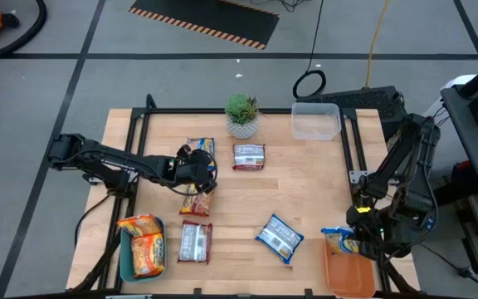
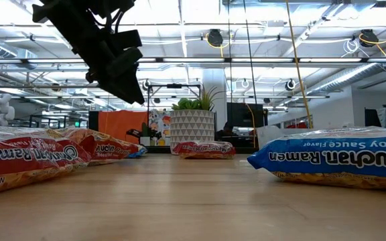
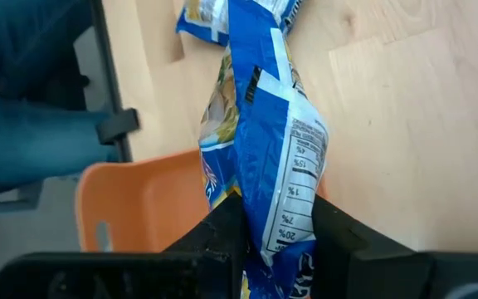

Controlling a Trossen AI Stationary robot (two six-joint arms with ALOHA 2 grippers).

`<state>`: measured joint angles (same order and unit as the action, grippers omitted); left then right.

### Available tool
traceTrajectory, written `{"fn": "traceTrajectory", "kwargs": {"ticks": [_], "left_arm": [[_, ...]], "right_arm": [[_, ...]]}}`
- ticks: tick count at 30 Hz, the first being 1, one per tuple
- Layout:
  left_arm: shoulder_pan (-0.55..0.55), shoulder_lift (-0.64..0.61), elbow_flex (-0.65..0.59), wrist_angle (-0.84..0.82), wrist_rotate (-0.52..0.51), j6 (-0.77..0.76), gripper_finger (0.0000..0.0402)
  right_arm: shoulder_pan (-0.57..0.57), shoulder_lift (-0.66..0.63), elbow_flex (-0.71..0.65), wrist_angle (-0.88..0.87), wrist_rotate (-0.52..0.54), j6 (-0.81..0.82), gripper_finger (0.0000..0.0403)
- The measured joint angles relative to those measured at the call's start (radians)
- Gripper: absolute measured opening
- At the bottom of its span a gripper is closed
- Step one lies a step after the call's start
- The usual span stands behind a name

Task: Sort Maruchan noodles
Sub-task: Put the middle blue noodle pack into the orange bin

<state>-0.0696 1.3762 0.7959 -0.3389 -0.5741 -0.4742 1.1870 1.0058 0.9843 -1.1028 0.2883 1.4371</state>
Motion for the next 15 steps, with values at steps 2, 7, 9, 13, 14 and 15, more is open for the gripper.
{"fn": "traceTrajectory", "kwargs": {"ticks": [2,7,9,13,14,15], "left_arm": [[0.0,0.0,0.0,0.0,0.001,0.001,0.0234],[0.0,0.0,0.0,0.0,0.001,0.001,0.0234],[0.0,0.0,0.0,0.0,0.001,0.001,0.0234],[0.0,0.0,0.0,0.0,0.001,0.0,0.0234],[0.0,0.0,0.0,0.0,0.002,0.0,0.0234],[0.0,0.0,0.0,0.0,0.007,-0.001,0.0234]], "right_arm": [[0.008,0.0,-0.019,-0.002,0.0,-0.008,0.0079],[0.025,0.001,-0.044,-0.002,0.017,-0.009,0.008],[0.028,0.001,-0.044,0.0,0.029,-0.008,0.008],[0.028,0.0,-0.044,-0.001,0.025,0.012,0.008],[0.028,0.0,-0.044,-0.001,0.024,0.014,0.008],[0.028,0.0,-0.044,-0.001,0.024,0.014,0.008]]}}
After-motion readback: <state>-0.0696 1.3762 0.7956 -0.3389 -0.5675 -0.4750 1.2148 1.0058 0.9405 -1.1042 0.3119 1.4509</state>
